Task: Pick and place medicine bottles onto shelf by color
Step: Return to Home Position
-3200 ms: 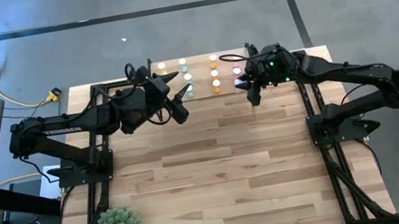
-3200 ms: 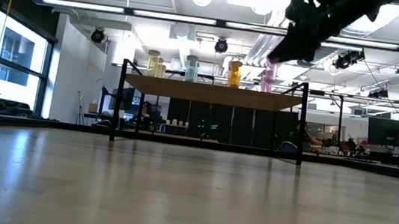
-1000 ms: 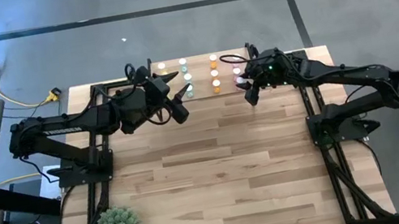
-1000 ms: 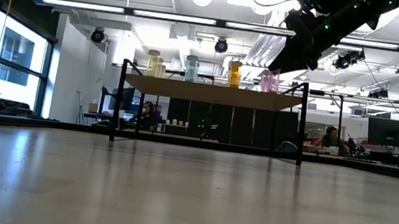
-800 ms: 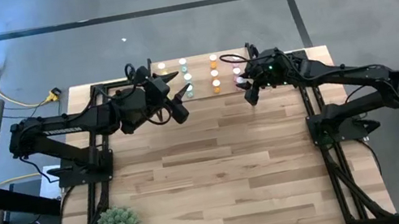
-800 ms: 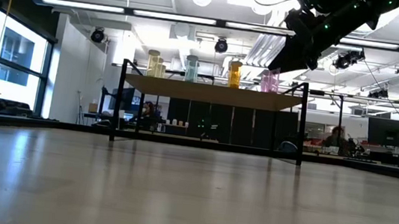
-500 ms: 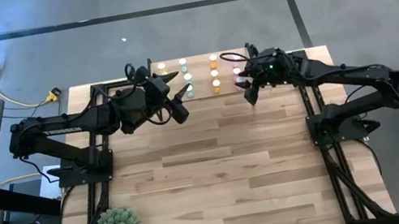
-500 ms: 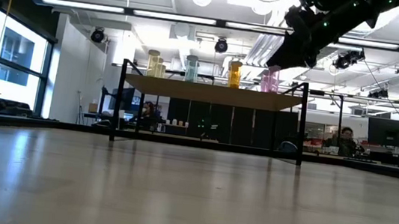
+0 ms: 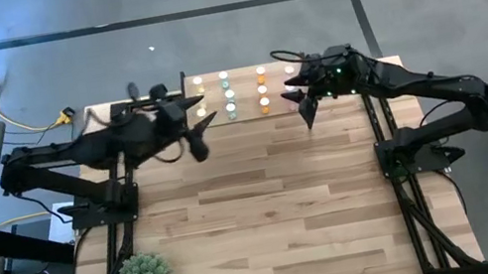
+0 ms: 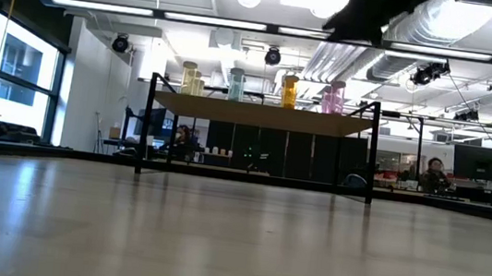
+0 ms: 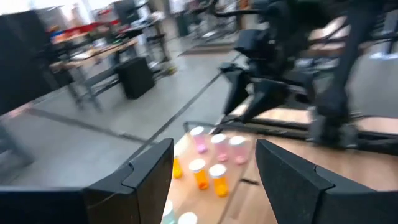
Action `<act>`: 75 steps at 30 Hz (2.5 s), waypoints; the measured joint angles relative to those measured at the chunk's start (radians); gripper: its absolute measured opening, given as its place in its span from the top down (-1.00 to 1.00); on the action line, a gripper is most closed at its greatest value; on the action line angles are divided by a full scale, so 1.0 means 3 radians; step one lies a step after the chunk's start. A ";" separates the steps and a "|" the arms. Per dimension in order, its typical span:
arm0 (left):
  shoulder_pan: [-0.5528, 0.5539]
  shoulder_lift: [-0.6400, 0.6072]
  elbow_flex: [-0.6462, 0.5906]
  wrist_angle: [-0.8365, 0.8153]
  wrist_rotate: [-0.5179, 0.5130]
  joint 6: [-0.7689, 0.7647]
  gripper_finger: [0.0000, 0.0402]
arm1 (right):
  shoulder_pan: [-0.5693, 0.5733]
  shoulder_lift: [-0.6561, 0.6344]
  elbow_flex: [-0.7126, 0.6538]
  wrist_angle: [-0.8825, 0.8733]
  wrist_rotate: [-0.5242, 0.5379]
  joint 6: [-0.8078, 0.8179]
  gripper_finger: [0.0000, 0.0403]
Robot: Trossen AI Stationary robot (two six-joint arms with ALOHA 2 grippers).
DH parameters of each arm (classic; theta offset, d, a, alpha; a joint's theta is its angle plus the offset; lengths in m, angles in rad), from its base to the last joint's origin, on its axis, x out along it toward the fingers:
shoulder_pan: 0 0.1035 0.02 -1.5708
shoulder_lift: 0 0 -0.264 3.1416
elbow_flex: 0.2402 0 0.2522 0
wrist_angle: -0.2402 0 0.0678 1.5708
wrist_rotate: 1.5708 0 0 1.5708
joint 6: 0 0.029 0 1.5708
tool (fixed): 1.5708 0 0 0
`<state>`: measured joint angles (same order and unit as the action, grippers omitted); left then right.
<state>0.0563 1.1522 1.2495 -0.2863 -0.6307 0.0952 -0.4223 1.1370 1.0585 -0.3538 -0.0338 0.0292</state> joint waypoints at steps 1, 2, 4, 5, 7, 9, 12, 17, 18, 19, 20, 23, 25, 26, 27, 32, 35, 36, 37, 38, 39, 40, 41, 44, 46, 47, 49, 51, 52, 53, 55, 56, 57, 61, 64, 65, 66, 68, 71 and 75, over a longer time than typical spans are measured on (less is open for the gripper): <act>-0.0019 -0.0075 0.0000 -0.0037 0.0068 0.0013 -0.07 | 0.0045 0.0000 0.0062 -0.0002 0.0000 0.0001 0.12; -0.0036 -0.0153 0.0001 -0.0082 0.0132 0.0008 -0.07 | 0.0095 0.0000 0.0128 0.0003 0.0001 0.0003 0.12; -0.0060 -0.0308 0.0001 -0.0219 0.0319 -0.0042 -0.07 | 0.0188 0.0000 0.0245 0.0108 0.0003 0.0017 0.12; -0.0064 -0.0379 -0.0004 -0.0276 0.0405 -0.0076 -0.07 | 0.0234 0.0000 0.0293 0.0188 0.0010 0.0063 0.12; -0.0064 -0.0524 -0.0099 -0.0294 0.0571 -0.0126 -0.07 | 0.0313 0.0000 0.0370 0.0338 0.0013 0.0152 0.12; -0.0064 -0.0672 -0.0276 -0.0329 0.0697 -0.0149 -0.07 | 0.0380 0.0000 0.0424 0.0506 0.0024 0.0242 0.12; -0.0064 -0.0919 -0.0630 -0.0335 0.0845 -0.0283 -0.07 | 0.0472 -0.0001 0.0451 0.0752 0.0162 0.0390 0.12; -0.0064 -0.1403 -0.1288 -0.0101 0.1106 -0.0353 -0.07 | 0.0573 0.0000 0.0451 0.0947 0.0312 0.0603 0.12; -0.0064 -0.1505 -0.1432 -0.0032 0.1144 -0.0378 -0.07 | 0.0594 0.0000 0.0451 0.0952 0.0342 0.0666 0.12; -0.0064 -0.1602 -0.1560 0.0034 0.1172 -0.0413 -0.07 | 0.0611 0.0000 0.0451 0.0958 0.0352 0.0701 0.12; -0.0064 -0.1704 -0.1684 0.0093 0.1196 -0.0439 -0.07 | 0.0626 0.0000 0.0451 0.0973 0.0352 0.0740 0.12; -0.0064 -0.2018 -0.2036 0.0178 0.1217 -0.0536 -0.07 | 0.0660 0.0000 0.0451 0.1038 0.0352 0.0844 0.12; -0.0064 -0.2228 -0.2250 0.0197 0.1218 -0.0614 -0.07 | 0.0677 0.0000 0.0451 0.1072 0.0352 0.0912 0.12; -0.0064 -0.2334 -0.2353 0.0207 0.1218 -0.0648 -0.07 | 0.0677 0.0000 0.0451 0.1093 0.0352 0.0947 0.12; -0.0064 -0.2440 -0.2446 0.0217 0.1219 -0.0661 -0.07 | 0.0677 0.0000 0.0451 0.1106 0.0352 0.0956 0.12; -0.0062 -0.3002 -0.2816 0.0258 0.1221 -0.0695 -0.07 | 0.0676 0.0000 0.0451 0.1116 0.0354 0.1051 0.12; -0.0062 -0.3318 -0.3008 0.0259 0.1221 -0.0746 -0.07 | 0.0676 0.0000 0.0451 0.1166 0.0352 0.1250 0.12; -0.0062 -0.3409 -0.3076 0.0259 0.1221 -0.0746 -0.07 | 0.0676 0.0000 0.0451 0.1194 0.0347 0.1271 0.12; -0.0062 -0.3498 -0.3149 0.0256 0.1222 -0.0745 -0.07 | 0.0676 -0.0003 0.0451 0.1216 0.0327 0.1273 0.12; -0.0062 -0.3575 -0.3223 0.0257 0.1222 -0.0747 -0.07 | 0.0676 -0.0013 0.0451 0.1222 0.0290 0.1272 0.12; -0.0062 -0.3642 -0.3297 0.0256 0.1222 -0.0758 -0.07 | 0.0676 -0.0027 0.0450 0.1223 0.0285 0.1264 0.12; -0.0062 -0.3701 -0.3365 0.0253 0.1222 -0.0785 -0.07 | 0.0676 -0.0052 0.0449 0.1220 0.0283 0.1250 0.12; -0.0062 -0.3752 -0.3424 0.0249 0.1223 -0.0816 -0.07 | 0.0676 -0.0084 0.0447 0.1212 0.0282 0.1235 0.12; -0.0061 -0.3831 -0.3582 0.0257 0.1251 -0.0916 -0.07 | 0.0676 -0.0240 0.0447 0.1143 0.0271 0.1113 0.12; -0.0061 -0.3824 -0.3652 0.0232 0.1259 -0.0930 -0.07 | 0.0676 -0.0399 0.0447 0.1024 0.0248 0.0960 0.12; -0.0061 -0.3816 -0.3680 0.0246 0.1260 -0.0928 -0.07 | 0.0676 -0.0491 0.0447 0.0949 0.0247 0.0882 0.12; -0.0057 -0.3806 -0.3741 0.0266 0.1242 -0.0931 -0.07 | 0.0676 -0.0688 0.0447 0.0750 0.0243 0.0744 0.12; -0.0057 -0.3808 -0.3789 0.0258 0.1206 -0.0931 -0.07 | 0.0676 -0.0877 0.0447 0.0482 0.0236 0.0665 0.12; -0.0057 -0.3811 -0.3809 0.0263 0.1197 -0.0927 -0.07 | 0.0676 -0.0967 0.0444 0.0332 0.0235 0.0659 0.12; -0.0057 -0.3810 -0.3830 0.0257 0.1193 -0.0928 -0.07 | 0.0679 -0.1055 0.0419 0.0211 0.0236 0.0659 0.12; -0.0057 -0.3805 -0.3863 0.0194 0.1190 -0.0954 -0.07 | 0.0720 -0.1242 0.0291 0.0048 0.0256 0.0635 0.12; -0.0057 -0.3790 -0.3863 0.0182 0.1189 -0.0983 -0.07 | 0.0750 -0.1337 0.0183 0.0037 0.0286 0.0622 0.12; -0.0057 -0.3777 -0.3860 0.0194 0.1183 -0.1019 -0.07 | 0.0778 -0.1438 0.0048 0.0057 0.0307 0.0608 0.12; -0.0057 -0.3770 -0.3858 0.0194 0.1163 -0.1159 -0.07 | 0.0852 -0.1880 -0.0628 0.0293 0.0354 0.0747 0.12; -0.0058 -0.3770 -0.3858 0.0195 0.1159 -0.1109 -0.07 | 0.0884 -0.2207 -0.1137 0.0504 0.0360 0.0908 0.12; -0.0058 -0.3770 -0.3858 0.0195 0.1169 -0.1081 -0.07 | 0.0894 -0.2314 -0.1292 0.0566 0.0349 0.0966 0.12; -0.0058 -0.3770 -0.3858 0.0195 0.1180 -0.1067 -0.07 | 0.0907 -0.2411 -0.1444 0.0614 0.0340 0.1022 0.12; -0.0058 -0.3770 -0.3858 0.0195 0.1184 -0.1067 -0.07 | 0.0928 -0.2609 -0.1737 0.0672 0.0335 0.1112 0.12; -0.0058 -0.3770 -0.3858 0.0195 0.1185 -0.1068 -0.07 | 0.0960 -0.2882 -0.2115 0.0688 0.0334 0.1220 0.12; -0.0058 -0.3770 -0.3858 0.0195 0.1194 -0.1067 -0.07 | 0.0985 -0.3216 -0.2526 0.0737 0.0321 0.1357 0.12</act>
<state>0.0387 0.0212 0.0921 -0.2279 -0.2726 -0.2249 -0.1268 0.1722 0.3007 -0.1328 0.0626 0.4361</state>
